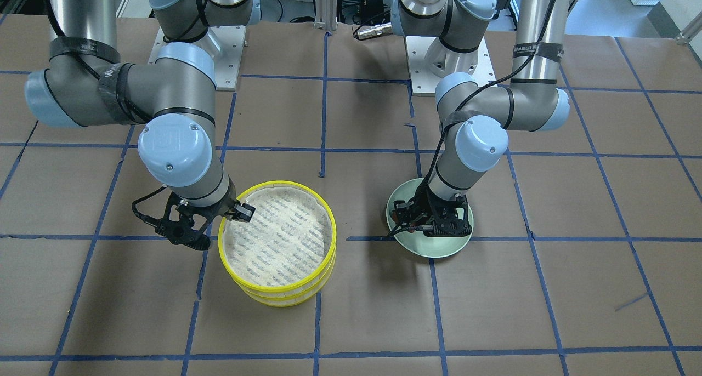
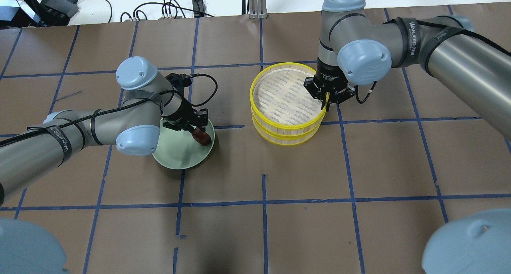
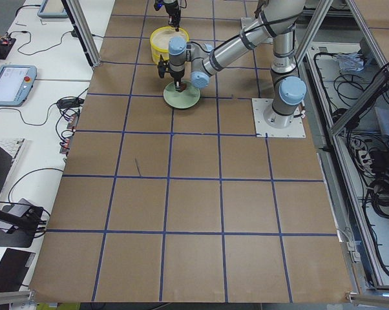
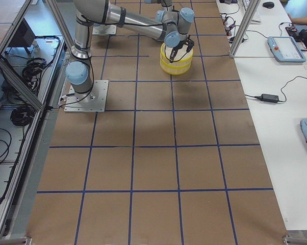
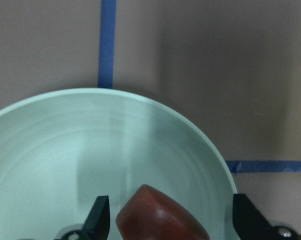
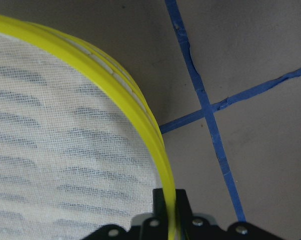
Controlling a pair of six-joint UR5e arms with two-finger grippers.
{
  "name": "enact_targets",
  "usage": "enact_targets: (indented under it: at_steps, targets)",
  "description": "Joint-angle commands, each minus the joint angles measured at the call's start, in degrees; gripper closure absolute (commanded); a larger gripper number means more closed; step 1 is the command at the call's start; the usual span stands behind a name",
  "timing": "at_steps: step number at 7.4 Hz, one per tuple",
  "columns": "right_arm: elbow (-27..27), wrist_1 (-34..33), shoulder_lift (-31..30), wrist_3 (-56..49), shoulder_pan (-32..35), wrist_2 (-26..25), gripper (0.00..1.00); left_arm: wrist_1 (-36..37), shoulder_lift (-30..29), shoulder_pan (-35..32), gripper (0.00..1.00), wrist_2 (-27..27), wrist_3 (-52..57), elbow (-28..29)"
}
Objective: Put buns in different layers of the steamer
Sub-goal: 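Grasp the brown bun in the bowl with the left gripper and lift it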
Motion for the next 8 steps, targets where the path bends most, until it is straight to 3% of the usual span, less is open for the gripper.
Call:
enact_targets:
  at_steps: [1, 2, 4, 7, 8]
  targets:
    - [-0.04, 0.02, 0.02, -0.34, -0.02, -0.14, 0.85, 0.01, 1.21, 0.00, 0.97, 0.16, -1.07, 0.85]
    - [-0.04, -1.11, 0.11, -0.34, -0.02, -0.06, 0.51, -0.59, 2.78, -0.35, 0.97, 1.47, -3.34, 2.60]
    - [-0.04, -0.94, 0.02, -1.04, -0.02, -0.67, 0.03, -9.60, 7.44, -1.58, 0.97, 1.92, -6.51, 7.77]
    - [-3.18, 0.45, -3.21, -12.49, -2.12, -0.85, 0.00, -16.42, 7.81, -5.17, 0.96, 1.13, -15.88, 15.96]
    - [-5.20, 6.03, -5.06, -15.52, -5.00, -0.67, 0.00, -16.25, 7.72, -7.45, 0.96, -0.26, -20.11, 16.93]
